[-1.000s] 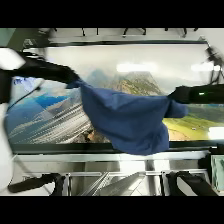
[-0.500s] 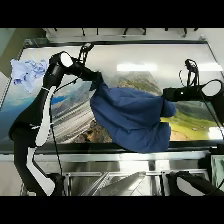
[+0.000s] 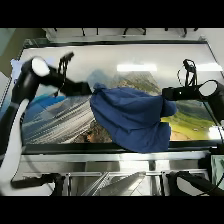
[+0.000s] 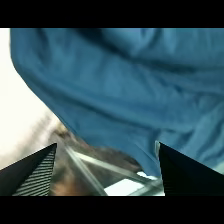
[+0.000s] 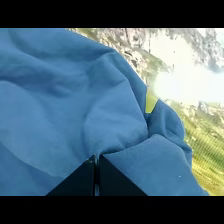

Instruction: Fold the shirts.

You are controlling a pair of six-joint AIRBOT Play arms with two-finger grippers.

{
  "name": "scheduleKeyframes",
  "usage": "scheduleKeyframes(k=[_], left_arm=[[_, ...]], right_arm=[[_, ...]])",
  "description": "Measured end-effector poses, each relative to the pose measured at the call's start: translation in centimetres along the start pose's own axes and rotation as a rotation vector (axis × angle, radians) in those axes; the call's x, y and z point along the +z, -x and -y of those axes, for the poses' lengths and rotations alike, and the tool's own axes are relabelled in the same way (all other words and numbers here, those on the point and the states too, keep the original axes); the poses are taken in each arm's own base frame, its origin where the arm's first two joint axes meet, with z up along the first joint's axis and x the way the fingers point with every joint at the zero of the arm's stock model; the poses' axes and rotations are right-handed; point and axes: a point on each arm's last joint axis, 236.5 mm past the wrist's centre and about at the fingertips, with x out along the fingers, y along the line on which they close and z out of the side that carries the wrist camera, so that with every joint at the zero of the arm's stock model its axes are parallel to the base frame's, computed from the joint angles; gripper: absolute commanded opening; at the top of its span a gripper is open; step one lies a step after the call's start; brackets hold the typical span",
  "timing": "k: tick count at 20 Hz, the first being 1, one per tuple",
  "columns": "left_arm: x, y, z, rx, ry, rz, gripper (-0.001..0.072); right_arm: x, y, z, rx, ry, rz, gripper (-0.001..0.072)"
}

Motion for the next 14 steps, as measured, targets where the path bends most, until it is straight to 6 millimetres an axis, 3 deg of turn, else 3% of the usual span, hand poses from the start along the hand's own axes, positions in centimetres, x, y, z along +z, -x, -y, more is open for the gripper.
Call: scheduleKeyframes(k=[1, 2, 6, 7, 8, 11, 14], left_arm=[[-3.0, -0.7, 1.2, -0.037, 0.048, -0.003, 0.0463], [-5.6, -1.5, 2.3, -0.071, 0.087, -0.002, 0.0451], [-15.7, -6.0, 4.4, -0.169, 0.286, -0.019, 0.0454], [-17.3, -7.0, 4.4, -0.178, 0.331, -0.024, 0.0518], [-18.7, -7.9, 4.4, -0.18, 0.366, -0.033, 0.0561], [-21.2, -10.3, 4.3, -0.162, 0.436, -0.083, 0.0563], [-21.2, -12.5, 5.0, -0.14, 0.442, -0.116, 0.0561]], right_arm=[[0.0, 0.0, 0.0, 0.0, 0.0, 0.0, 0.0016], [0.0, 0.0, 0.0, 0.0, 0.002, 0.002, 0.0016], [0.2, 0.0, -0.5, 0.022, -0.014, 0.01, 0.0017], [0.3, 0.0, -0.7, 0.03, -0.02, 0.012, 0.0016], [0.3, 0.0, -0.9, 0.037, -0.026, 0.013, 0.0017], [0.4, 0.0, -1.3, 0.056, -0.039, 0.015, 0.0016], [0.4, 0.0, -1.5, 0.064, -0.045, 0.014, 0.0016]])
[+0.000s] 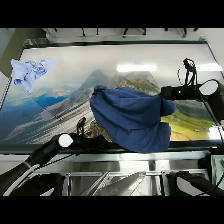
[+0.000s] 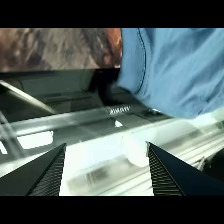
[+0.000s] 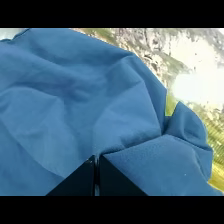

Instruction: Fold the shirts.

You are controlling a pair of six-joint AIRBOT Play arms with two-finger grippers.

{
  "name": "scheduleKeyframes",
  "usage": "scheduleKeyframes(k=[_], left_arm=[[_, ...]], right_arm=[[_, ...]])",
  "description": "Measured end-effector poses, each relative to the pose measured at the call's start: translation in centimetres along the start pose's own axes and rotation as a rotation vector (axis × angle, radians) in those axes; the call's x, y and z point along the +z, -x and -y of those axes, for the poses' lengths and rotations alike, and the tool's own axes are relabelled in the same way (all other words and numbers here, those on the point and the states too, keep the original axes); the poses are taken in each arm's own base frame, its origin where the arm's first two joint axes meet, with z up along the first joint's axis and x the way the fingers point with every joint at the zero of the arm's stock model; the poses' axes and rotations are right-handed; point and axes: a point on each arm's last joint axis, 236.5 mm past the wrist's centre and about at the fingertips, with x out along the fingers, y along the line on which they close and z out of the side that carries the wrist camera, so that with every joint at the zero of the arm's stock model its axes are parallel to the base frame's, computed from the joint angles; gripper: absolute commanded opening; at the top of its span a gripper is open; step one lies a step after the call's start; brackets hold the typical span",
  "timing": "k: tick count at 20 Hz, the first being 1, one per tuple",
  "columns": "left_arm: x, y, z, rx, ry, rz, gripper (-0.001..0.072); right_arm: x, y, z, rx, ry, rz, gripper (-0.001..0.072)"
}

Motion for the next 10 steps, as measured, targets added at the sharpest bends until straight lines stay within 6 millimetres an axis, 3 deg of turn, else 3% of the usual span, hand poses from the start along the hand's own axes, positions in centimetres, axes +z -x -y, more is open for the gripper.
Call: scheduleKeyframes(k=[4, 10], left_arm=[[1.1, -2.9, 1.8, 0.021, -0.019, -0.022, 0.056], [1.0, -7.4, 4.2, 0.044, -0.061, -0.09, 0.0557]], right_arm=[[0.0, 0.0, -0.1, 0.005, -0.004, 0.0, 0.0016], [0.0, 0.0, -0.1, 0.006, -0.004, 0.001, 0.0016]])
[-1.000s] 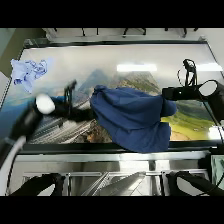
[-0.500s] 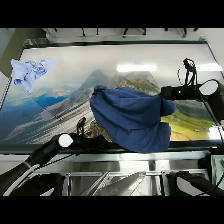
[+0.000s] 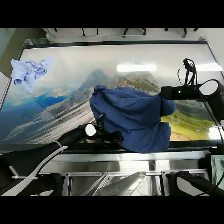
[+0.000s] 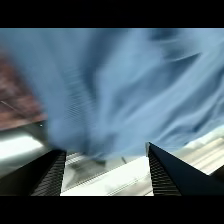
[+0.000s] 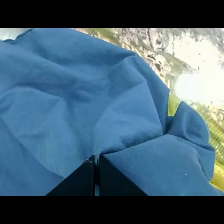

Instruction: Fold the shirts.

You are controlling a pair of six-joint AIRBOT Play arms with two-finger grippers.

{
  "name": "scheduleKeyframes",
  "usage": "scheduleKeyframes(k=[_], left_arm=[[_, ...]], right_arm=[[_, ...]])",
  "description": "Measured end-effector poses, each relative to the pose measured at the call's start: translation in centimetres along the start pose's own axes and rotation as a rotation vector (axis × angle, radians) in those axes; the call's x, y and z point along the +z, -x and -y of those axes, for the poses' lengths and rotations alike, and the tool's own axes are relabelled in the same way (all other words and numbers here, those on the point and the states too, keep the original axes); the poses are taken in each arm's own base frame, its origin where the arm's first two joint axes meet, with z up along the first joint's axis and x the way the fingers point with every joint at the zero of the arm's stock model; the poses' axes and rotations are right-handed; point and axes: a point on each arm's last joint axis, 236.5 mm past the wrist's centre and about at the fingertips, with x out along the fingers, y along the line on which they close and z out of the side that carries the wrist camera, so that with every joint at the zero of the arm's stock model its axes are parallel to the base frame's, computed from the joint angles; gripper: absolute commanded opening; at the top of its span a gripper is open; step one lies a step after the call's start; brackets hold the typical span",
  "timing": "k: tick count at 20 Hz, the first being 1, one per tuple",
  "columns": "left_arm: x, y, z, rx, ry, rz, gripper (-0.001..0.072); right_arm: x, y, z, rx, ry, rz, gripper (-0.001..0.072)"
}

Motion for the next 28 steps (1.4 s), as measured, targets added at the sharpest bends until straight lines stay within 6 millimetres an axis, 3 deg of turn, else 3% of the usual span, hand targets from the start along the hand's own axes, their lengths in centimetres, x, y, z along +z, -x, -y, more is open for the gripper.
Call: scheduleKeyframes(k=[1, 3, 7, 10, 12, 16, 20, 24, 28], left_arm=[[0.1, -0.6, 0.4, 0.002, -0.008, -0.006, 0.0459], [0.6, -1.7, 1.1, 0.007, -0.026, -0.009, 0.0019], [1.7, -2.2, 2.6, 0.002, -0.101, -0.001, 0.0015], [2.7, 1.5, 3.9, -0.018, -0.189, 0.023, 0.0015], [4.3, 6.2, 4.2, -0.024, -0.246, 0.09, 0.0015], [6.8, 18.5, 4.5, -0.065, -0.304, 0.3, 0.0015], [6.2, 29.0, 6.9, -0.121, -0.385, 0.502, 0.0015], [3.8, 39.6, 11.5, -0.191, -0.509, 0.74, 0.0014], [-0.6, 49.2, 16.6, -0.281, -0.633, 0.935, 0.0014]], right_arm=[[0.0, 0.0, 0.0, 0.0, 0.0, 0.0, 0.0016], [0.0, 0.0, 0.0, -0.001, 0.001, 0.0, 0.0017], [-0.3, 0.0, 0.0, -0.001, 0.003, -0.011, 0.0017], [-1.5, 0.4, 0.6, -0.028, 0.031, -0.06, 0.0016], [-1.9, 1.3, 0.8, -0.048, 0.053, -0.072, 0.0016], [-2.1, 4.2, -0.1, -0.061, 0.09, -0.055, 0.0016], [-3.2, 8.7, -1.9, -0.063, 0.144, -0.036, 0.0015], [-2.4, 16.4, -4.7, -0.087, 0.226, 0.118, 0.0015], [-0.9, 26.3, -9.0, -0.103, 0.323, 0.319, 0.0015]])
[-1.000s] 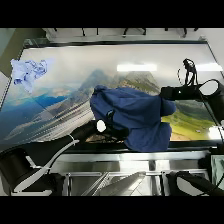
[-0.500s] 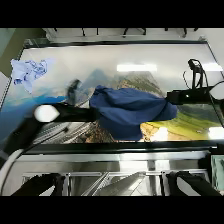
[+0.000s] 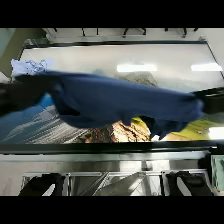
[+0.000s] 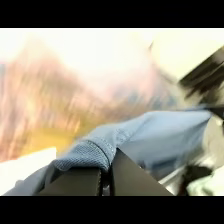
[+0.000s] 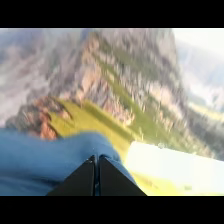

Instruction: Fold the shirts.

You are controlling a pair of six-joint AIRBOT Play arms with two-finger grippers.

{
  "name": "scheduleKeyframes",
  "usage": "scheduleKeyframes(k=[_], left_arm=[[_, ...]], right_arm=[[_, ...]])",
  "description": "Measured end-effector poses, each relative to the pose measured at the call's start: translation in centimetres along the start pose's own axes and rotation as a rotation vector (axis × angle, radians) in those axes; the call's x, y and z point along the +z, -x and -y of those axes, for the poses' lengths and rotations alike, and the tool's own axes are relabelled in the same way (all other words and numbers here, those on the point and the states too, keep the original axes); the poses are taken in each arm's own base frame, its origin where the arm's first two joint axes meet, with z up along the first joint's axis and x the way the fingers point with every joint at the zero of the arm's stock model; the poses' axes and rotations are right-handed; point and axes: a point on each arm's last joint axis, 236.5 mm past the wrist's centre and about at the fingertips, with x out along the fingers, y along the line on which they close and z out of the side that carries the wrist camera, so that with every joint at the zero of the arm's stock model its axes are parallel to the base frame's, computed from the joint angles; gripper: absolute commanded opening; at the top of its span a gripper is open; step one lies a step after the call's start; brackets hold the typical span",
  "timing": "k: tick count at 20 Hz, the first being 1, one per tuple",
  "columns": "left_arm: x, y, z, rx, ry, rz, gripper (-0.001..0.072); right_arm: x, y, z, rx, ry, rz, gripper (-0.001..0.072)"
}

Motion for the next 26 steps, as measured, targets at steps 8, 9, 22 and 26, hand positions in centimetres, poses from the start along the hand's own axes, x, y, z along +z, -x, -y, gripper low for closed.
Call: scheduleKeyframes(k=[8, 9, 22, 26], left_arm=[[4.6, 2.4, 3.0, 0.06, -0.151, -0.024, 0.0015], [3.6, 0.7, 0.7, 0.131, -0.153, -0.092, 0.0014], [-19.0, -18.2, -28.2, 0.548, -0.048, -0.783, 0.0015], [-20.7, -20.4, -32.1, 0.55, 0.028, -0.754, 0.009]], right_arm=[[7.9, 8.3, -1.7, -0.032, 0.09, 0.184, 0.0016], [8.0, 6.6, -1.1, -0.026, 0.066, 0.142, 0.0016], [-5.9, -29.9, 3.8, 0.142, -0.234, -0.472, 0.0016], [-4.1, -35.3, 4.0, 0.182, -0.238, -0.306, 0.0025]])
